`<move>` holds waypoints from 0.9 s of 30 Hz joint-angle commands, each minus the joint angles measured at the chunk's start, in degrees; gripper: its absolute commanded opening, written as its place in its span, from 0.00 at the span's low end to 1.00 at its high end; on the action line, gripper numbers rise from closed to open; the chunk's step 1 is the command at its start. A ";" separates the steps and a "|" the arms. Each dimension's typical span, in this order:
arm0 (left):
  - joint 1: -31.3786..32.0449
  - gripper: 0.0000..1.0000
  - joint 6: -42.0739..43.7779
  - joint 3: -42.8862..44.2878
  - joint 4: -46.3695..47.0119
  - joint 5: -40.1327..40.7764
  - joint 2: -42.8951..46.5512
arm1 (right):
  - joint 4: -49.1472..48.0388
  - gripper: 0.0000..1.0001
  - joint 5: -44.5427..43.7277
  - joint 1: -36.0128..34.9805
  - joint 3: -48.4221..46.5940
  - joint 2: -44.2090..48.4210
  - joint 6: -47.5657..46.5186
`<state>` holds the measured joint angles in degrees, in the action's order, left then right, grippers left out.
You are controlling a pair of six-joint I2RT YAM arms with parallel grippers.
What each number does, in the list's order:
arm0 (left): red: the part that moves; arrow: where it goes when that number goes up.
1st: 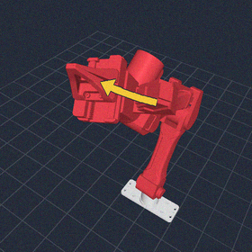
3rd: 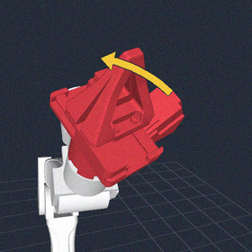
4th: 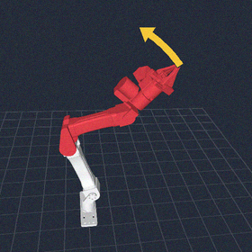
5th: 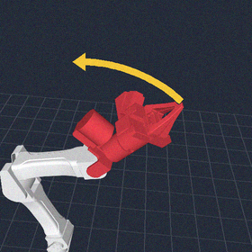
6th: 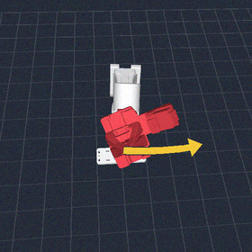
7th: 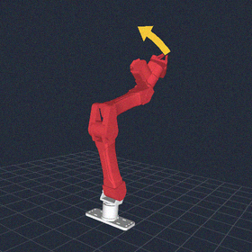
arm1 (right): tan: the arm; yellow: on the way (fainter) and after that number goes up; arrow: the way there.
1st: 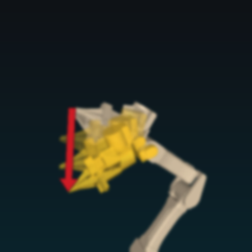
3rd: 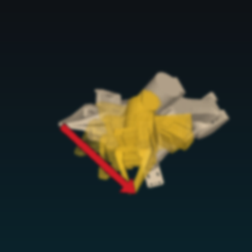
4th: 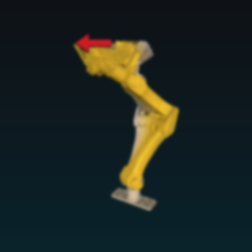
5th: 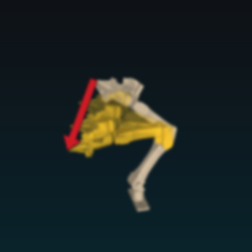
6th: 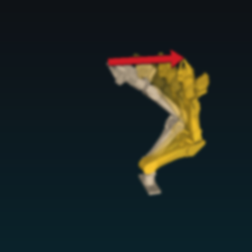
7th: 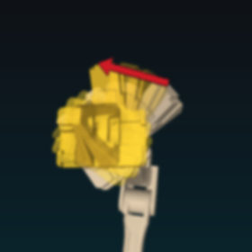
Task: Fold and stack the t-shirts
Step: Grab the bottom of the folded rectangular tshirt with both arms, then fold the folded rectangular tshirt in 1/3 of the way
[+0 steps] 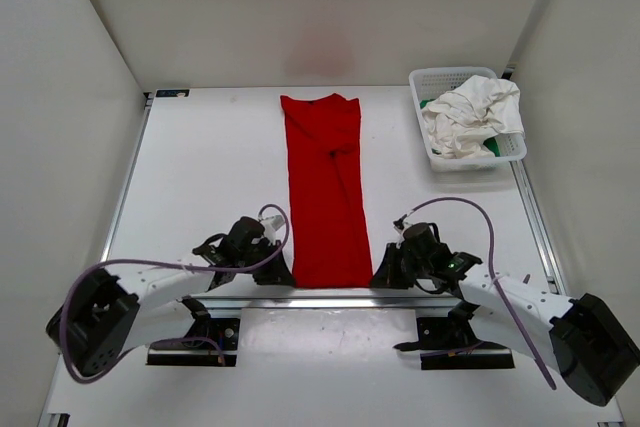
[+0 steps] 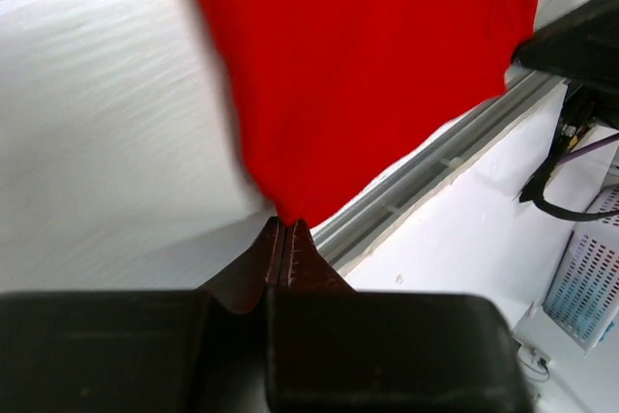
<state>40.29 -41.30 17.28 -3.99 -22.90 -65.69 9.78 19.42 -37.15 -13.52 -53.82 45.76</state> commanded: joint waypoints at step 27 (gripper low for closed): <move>-21.75 0.00 8.16 47.30 -7.00 8.99 -31.14 | 2.26 0.00 6.77 23.69 -59.67 -50.65 -20.01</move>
<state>19.44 -34.06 60.20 -11.68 -16.97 -94.59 11.60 25.36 -14.39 -68.27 -100.99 28.05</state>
